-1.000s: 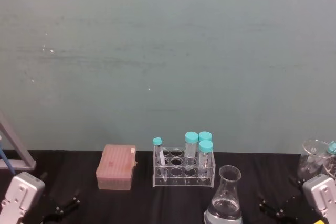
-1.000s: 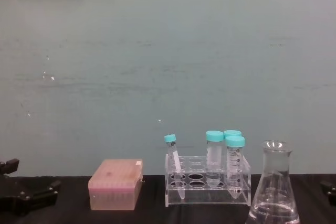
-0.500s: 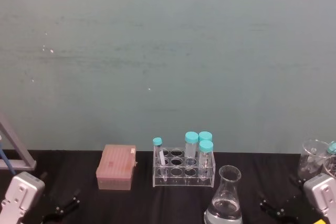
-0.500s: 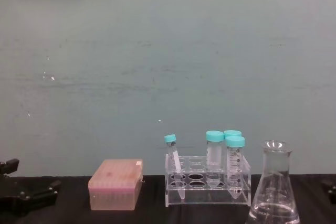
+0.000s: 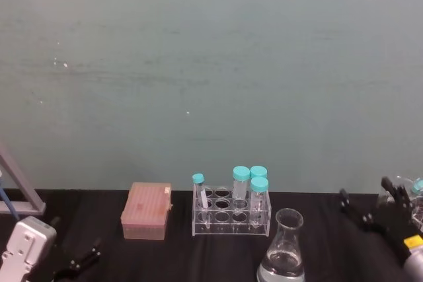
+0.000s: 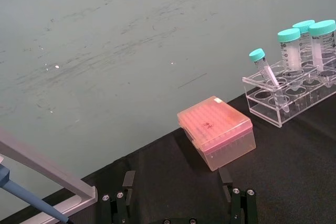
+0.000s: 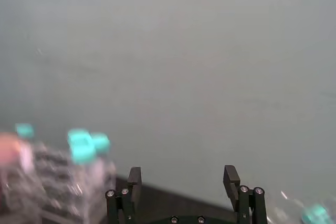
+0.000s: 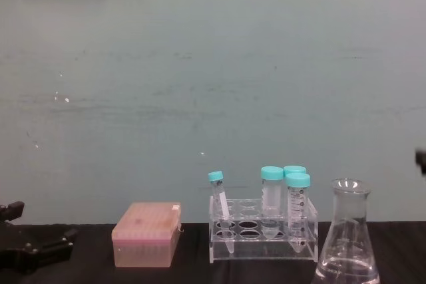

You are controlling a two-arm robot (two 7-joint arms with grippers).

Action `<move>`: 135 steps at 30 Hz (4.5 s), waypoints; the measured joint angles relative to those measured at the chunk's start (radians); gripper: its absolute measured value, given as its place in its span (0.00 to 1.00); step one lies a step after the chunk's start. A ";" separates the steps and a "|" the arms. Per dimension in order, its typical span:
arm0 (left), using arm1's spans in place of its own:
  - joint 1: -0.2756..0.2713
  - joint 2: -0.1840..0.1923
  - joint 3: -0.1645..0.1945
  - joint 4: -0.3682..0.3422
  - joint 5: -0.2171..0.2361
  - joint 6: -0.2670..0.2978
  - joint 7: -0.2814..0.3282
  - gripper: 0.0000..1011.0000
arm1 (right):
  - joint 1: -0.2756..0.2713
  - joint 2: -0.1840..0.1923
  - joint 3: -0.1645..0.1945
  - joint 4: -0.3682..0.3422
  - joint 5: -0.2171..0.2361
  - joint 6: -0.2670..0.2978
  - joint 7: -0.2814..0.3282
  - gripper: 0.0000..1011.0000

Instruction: Pick up the beaker with the right gripper, shake it three times, and then put it down.

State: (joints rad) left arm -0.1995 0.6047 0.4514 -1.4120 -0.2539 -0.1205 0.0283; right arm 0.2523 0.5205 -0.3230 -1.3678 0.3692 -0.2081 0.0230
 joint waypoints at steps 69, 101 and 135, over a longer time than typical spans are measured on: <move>0.000 0.000 0.000 0.000 0.000 0.000 0.000 0.99 | 0.041 -0.095 -0.028 0.003 0.130 0.273 0.379 0.99; 0.000 0.000 0.000 0.000 0.000 0.000 0.000 0.99 | 0.052 -0.126 -0.020 0.028 0.085 0.289 0.385 0.99; 0.000 0.000 0.000 0.000 0.000 0.000 0.000 0.99 | 0.049 -0.140 -0.005 0.033 0.057 0.297 0.372 0.99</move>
State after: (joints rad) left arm -0.1995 0.6047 0.4514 -1.4120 -0.2539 -0.1205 0.0283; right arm 0.3018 0.3807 -0.3282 -1.3350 0.4263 0.0885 0.3949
